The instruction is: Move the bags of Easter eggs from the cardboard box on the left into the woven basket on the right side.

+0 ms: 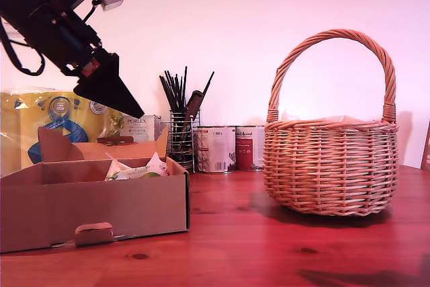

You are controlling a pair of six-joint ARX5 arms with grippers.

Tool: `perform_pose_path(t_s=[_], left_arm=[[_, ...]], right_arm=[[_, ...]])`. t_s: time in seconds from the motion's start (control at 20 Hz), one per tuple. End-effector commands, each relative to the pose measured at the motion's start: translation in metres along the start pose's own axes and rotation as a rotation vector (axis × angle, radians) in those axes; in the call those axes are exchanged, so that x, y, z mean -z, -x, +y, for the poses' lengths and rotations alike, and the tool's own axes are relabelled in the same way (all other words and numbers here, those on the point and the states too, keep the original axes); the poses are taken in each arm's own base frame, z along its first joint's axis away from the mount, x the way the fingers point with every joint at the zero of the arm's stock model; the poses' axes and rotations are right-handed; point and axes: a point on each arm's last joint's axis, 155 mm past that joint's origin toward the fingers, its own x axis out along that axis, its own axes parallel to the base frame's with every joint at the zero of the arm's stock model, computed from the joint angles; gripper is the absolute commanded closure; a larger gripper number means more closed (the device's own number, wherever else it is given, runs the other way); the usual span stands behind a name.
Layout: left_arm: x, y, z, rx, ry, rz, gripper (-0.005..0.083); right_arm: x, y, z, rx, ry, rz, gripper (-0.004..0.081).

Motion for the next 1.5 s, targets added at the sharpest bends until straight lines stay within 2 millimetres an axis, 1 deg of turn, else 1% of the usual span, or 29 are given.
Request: perform_pose_path(t_s=[0.0,0.15,0.3,0.45,0.5,0.6,0.8,0.9,1.0,1.05,1.1,1.2,1.25,1.3,1.35,1.45], left_arm=[[0.016,-0.014,-0.007,0.034,0.000,0.027,0.0051],[0.034,-0.036,-0.015,0.090,-0.006,0.052,0.0051],[0.059,-0.060,-0.026,0.149,0.008,0.099,0.0051],[0.074,-0.077,-0.029,0.166,-0.003,0.114,0.0051],[0.077,-0.080,-0.027,0.163,0.000,0.117,0.0051],[0.086,-0.085,-0.032,0.181,0.013,0.134,0.0051],[0.116,-0.091,-0.060,0.289,0.087,0.221,0.0051],[0.121,-0.091,-0.067,0.313,0.098,0.240,0.0051],[0.122,-0.091,-0.067,0.309,0.096,0.244,0.0062],[0.123,-0.091,-0.066,0.304,0.093,0.252,0.0102],[0.124,-0.092,-0.066,0.299,0.090,0.259,0.0179],[0.124,-0.092,-0.065,0.297,0.087,0.263,0.0440],[0.124,-0.092,-0.066,0.297,0.087,0.263,0.0548],[0.124,-0.092,-0.066,0.299,0.088,0.265,0.0617],[0.124,-0.092,-0.067,0.301,0.088,0.266,0.0637],[0.124,-0.091,-0.067,0.302,0.089,0.267,0.0646]], right_arm=[[-0.005,0.001,0.002,-0.005,0.015,-0.015,0.0783],[-0.006,0.001,0.001,-0.004,0.017,-0.017,0.0783],[-0.005,0.001,0.001,-0.004,0.016,-0.016,0.0783],[-0.005,0.001,0.001,-0.004,0.016,-0.015,0.0783],[-0.005,0.001,0.001,-0.004,0.016,-0.015,0.0783],[-0.005,0.001,0.002,-0.005,0.015,-0.014,0.0783],[-0.005,0.001,0.001,-0.004,0.016,-0.015,0.0783],[-0.005,0.001,0.001,-0.004,0.016,-0.016,0.0783],[-0.005,0.001,0.001,-0.004,0.017,-0.016,0.0783],[-0.005,0.001,0.001,-0.004,0.016,-0.016,0.0783],[-0.005,0.001,0.001,-0.004,0.016,-0.016,0.0783],[-0.005,0.001,0.001,-0.004,0.017,-0.016,0.0783],[-0.005,0.001,0.001,-0.004,0.017,-0.016,0.0783],[-0.005,0.001,0.001,-0.004,0.017,-0.016,0.0783],[-0.005,0.001,0.001,-0.004,0.017,-0.016,0.0783],[-0.005,0.001,0.001,-0.004,0.017,-0.016,0.0783]])
